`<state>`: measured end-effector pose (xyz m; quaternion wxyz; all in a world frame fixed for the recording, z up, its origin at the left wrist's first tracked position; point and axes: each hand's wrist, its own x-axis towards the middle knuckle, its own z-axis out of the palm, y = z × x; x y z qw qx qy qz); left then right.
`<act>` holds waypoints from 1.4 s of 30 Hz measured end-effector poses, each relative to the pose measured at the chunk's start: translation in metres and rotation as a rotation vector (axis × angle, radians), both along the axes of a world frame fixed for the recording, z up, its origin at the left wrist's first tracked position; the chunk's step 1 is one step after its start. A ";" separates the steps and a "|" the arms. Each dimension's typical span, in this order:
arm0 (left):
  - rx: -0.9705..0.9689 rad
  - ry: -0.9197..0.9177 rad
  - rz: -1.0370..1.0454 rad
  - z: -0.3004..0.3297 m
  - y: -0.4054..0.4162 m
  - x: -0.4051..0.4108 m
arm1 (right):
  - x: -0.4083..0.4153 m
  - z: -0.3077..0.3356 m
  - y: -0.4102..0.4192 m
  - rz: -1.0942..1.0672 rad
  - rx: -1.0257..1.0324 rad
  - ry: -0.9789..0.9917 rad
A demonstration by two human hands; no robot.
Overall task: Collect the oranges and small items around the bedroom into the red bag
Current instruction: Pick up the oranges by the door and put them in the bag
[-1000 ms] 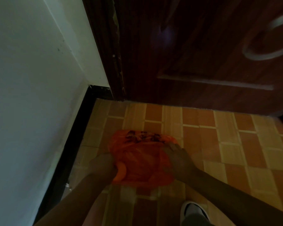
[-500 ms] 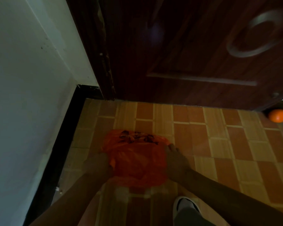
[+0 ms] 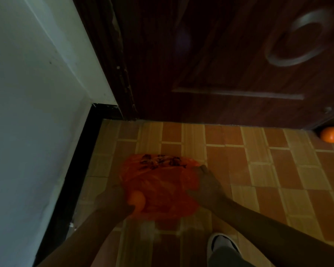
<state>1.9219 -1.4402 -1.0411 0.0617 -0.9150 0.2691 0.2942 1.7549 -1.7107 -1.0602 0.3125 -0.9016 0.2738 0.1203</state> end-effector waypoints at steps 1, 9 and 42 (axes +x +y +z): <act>0.000 -0.016 -0.011 0.001 -0.002 -0.001 | 0.005 -0.005 0.001 -0.009 -0.003 0.035; -0.193 0.008 0.139 -0.005 0.003 0.008 | 0.029 -0.033 0.003 -0.031 0.185 -0.053; -0.580 -0.115 0.129 0.042 -0.067 -0.005 | 0.001 0.015 -0.023 -0.287 0.270 -0.346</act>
